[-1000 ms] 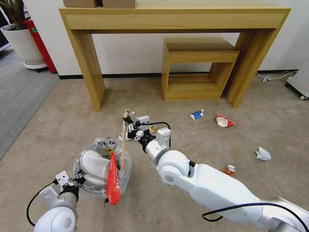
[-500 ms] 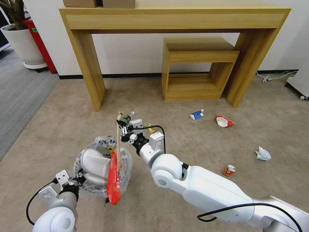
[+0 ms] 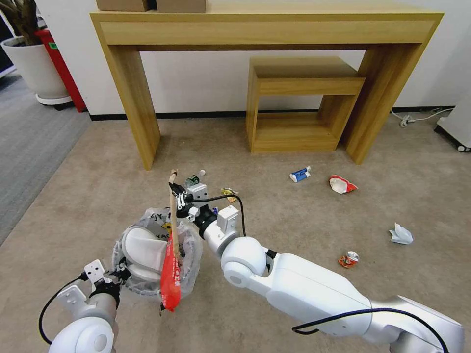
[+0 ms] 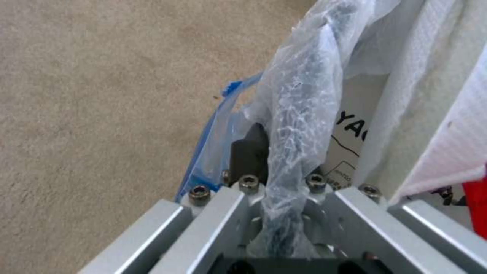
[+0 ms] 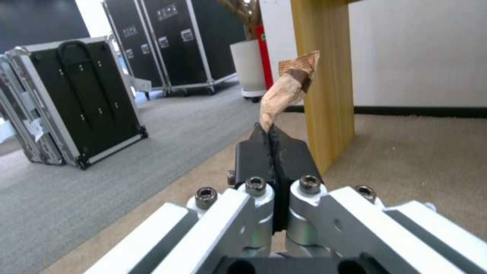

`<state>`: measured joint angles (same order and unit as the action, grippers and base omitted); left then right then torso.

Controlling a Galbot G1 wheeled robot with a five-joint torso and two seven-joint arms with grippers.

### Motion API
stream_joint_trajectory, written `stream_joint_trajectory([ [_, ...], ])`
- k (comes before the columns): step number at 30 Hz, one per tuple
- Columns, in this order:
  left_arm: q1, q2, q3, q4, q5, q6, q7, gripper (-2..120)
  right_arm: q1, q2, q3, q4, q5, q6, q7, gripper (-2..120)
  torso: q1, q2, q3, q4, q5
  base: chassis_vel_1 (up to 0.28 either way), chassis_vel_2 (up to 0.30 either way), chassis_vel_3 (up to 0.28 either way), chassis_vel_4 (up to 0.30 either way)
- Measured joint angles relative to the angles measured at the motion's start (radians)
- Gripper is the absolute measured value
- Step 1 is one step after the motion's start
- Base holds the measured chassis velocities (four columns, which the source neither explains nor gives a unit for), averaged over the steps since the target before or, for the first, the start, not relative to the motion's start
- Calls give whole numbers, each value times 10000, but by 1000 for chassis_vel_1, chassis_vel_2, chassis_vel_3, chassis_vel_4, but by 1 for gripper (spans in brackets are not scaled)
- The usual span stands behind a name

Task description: Pick up the trash bin and place the garbage on the floor into it.

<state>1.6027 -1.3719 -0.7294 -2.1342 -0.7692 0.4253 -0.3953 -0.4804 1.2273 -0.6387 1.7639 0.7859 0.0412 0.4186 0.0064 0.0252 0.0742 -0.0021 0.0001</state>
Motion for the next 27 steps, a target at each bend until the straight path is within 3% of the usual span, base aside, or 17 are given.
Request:
stream_joint_trajectory([
  [27,-20,29,58,-102,-104,-17,8,0,-43,194,-320,-1203,-1951,1248,-1131,0,0,0,0,0,0,0,0,0,0],
])
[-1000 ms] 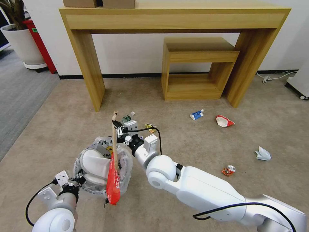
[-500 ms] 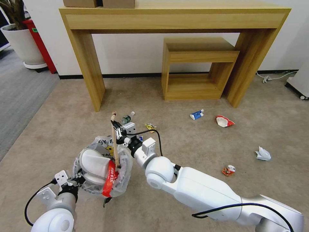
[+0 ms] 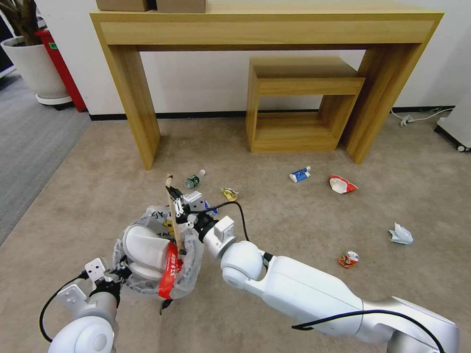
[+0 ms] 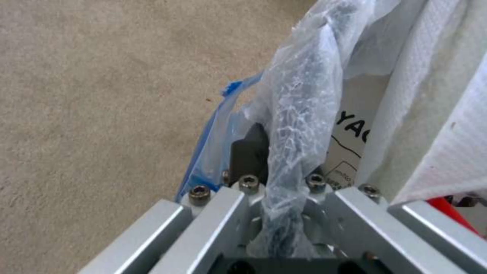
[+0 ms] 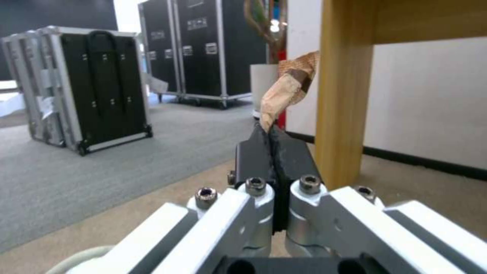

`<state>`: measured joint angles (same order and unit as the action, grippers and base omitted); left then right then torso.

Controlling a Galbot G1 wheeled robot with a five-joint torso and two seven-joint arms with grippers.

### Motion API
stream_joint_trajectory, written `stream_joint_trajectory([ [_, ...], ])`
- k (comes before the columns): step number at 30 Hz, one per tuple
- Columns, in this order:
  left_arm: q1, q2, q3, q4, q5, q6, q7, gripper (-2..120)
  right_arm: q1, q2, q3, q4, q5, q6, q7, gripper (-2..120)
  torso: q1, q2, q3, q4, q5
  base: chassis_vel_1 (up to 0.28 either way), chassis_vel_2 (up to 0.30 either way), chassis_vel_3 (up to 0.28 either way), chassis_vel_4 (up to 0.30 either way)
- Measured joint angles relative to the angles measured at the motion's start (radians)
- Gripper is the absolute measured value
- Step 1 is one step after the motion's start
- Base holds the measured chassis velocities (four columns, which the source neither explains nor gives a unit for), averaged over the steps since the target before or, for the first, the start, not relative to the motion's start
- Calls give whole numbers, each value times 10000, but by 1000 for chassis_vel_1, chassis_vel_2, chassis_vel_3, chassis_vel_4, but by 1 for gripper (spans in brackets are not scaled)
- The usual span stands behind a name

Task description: Pick up the trash bin and place the garbage on the floor into it.

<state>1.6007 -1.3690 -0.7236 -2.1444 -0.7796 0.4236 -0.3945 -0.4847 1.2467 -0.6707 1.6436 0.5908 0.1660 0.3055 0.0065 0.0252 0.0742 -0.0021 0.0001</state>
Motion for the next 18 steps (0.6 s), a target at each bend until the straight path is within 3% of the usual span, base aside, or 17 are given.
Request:
stream_joint_trajectory([
  [18,-70,-3,-7,9,-30,31,-18,0,-104,-144,-243,-680,-906,800,-1028,0,0,0,0,-1,0,0,0,0,0],
])
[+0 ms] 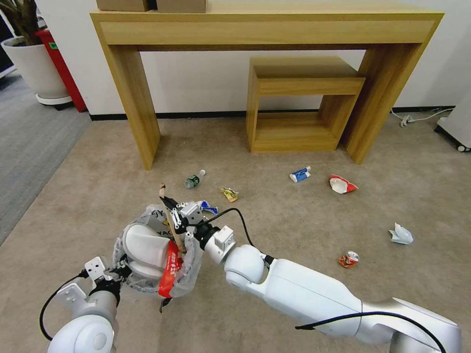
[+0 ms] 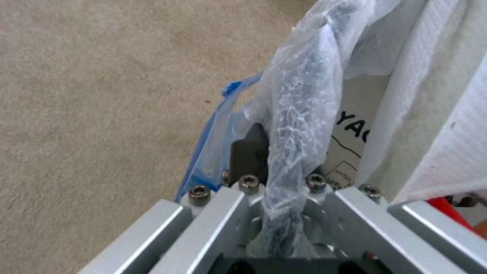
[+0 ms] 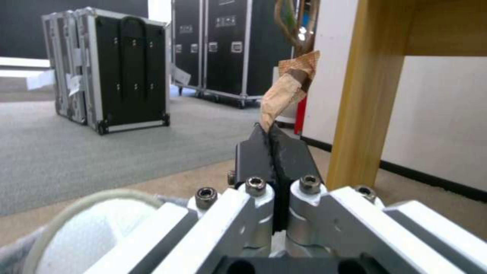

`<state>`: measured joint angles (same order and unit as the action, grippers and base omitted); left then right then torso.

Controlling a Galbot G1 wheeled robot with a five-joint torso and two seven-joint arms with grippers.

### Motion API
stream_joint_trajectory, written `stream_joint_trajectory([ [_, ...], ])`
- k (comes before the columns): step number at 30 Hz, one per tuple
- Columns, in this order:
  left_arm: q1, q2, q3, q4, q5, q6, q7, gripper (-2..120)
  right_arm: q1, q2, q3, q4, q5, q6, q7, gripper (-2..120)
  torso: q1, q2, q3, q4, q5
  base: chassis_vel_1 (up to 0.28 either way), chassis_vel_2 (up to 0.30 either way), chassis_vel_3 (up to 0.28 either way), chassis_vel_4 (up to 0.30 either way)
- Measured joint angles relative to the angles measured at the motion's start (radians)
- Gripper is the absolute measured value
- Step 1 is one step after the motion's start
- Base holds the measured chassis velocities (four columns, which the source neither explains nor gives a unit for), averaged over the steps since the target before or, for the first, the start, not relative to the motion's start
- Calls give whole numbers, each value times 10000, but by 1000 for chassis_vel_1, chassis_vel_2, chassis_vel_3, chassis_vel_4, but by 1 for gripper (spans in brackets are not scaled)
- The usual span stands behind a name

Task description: Pick up the trash bin and place the garbage on the floor into it.

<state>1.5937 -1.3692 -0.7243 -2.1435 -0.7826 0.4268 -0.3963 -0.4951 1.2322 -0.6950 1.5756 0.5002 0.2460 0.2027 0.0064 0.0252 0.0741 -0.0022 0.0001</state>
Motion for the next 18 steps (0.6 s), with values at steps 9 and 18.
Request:
stream_joint_trajectory([
  [9,13,0,-27,-19,-5,0,-4,0,-97,84,-290,-454,-483,245,-226,0,0,0,0,1,0,0,0,0,0],
  [18,42,-30,-24,-35,-3,-3,-4,0,-148,-14,-456,-601,-766,268,-140,0,0,0,0,0,0,0,0,0,0],
])
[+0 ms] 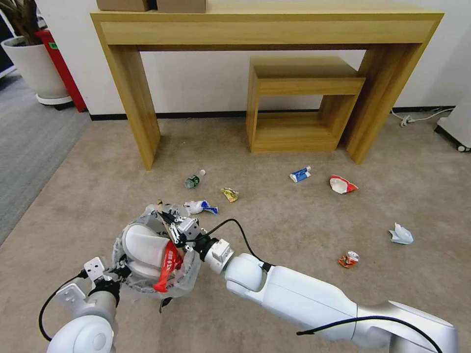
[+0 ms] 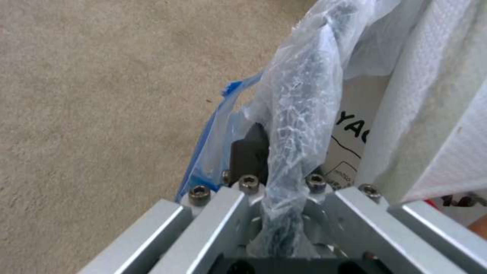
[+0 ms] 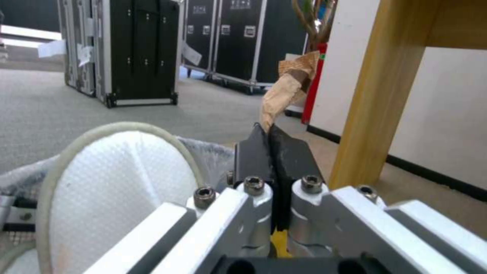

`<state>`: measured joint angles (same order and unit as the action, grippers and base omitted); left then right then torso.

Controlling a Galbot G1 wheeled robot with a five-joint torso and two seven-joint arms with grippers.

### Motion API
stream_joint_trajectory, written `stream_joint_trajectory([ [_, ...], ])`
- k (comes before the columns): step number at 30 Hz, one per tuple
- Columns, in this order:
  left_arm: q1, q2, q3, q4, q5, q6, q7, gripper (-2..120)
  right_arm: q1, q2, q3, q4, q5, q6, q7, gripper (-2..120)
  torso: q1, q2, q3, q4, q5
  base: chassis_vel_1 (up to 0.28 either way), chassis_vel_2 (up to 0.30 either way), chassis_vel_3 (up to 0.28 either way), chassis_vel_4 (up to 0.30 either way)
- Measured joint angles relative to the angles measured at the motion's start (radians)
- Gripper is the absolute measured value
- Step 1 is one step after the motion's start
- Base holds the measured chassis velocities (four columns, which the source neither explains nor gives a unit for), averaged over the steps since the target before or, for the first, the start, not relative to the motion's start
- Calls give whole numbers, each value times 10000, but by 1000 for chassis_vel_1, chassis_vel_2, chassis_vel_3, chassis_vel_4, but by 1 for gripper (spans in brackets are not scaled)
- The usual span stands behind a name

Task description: Pick up the trash bin and place the garbage on the floor into it.

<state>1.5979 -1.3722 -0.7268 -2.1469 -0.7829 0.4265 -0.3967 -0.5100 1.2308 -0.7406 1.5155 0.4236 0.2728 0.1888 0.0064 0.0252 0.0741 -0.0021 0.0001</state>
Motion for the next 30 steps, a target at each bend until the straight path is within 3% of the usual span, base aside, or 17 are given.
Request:
stream_joint_trajectory([
  [2,-3,0,3,-1,2,0,0,0,-8,-17,-15,0,-9,0,28,2,0,0,0,0,0,0,0,0,0],
  [8,-9,-2,9,11,21,-1,2,0,-29,-96,-58,129,-16,-1,196,28,0,0,0,0,0,0,0,0,0],
  [10,-10,-5,10,14,24,0,2,0,-29,-102,-58,147,-14,-2,204,29,0,0,0,0,1,0,0,0,0],
  [16,-25,-44,27,91,55,0,7,0,-29,-177,-47,351,57,-29,308,56,0,1,0,0,0,0,0,0,0],
  [18,-30,-45,26,92,56,-2,8,0,-30,-195,-47,374,64,-33,314,59,0,0,0,0,0,0,0,0,0],
  [20,-37,-45,25,92,55,-3,11,0,-38,-218,-47,427,88,-40,344,71,0,0,0,0,0,0,0,0,0],
  [22,-39,-45,23,92,55,-3,11,0,-41,-219,-47,437,100,-41,352,72,0,0,0,0,0,0,0,0,0],
  [23,-41,-33,7,116,53,-3,12,0,-59,-222,-17,529,199,-82,444,81,0,0,0,0,0,0,0,0,0],
  [28,-53,35,-46,173,39,8,4,0,-191,-331,585,1146,982,-506,827,97,0,0,0,0,0,0,0,0,0],
  [30,-59,44,-51,177,36,12,3,0,-204,-354,702,1233,1087,-554,866,99,0,0,0,0,0,0,0,0,0],
])
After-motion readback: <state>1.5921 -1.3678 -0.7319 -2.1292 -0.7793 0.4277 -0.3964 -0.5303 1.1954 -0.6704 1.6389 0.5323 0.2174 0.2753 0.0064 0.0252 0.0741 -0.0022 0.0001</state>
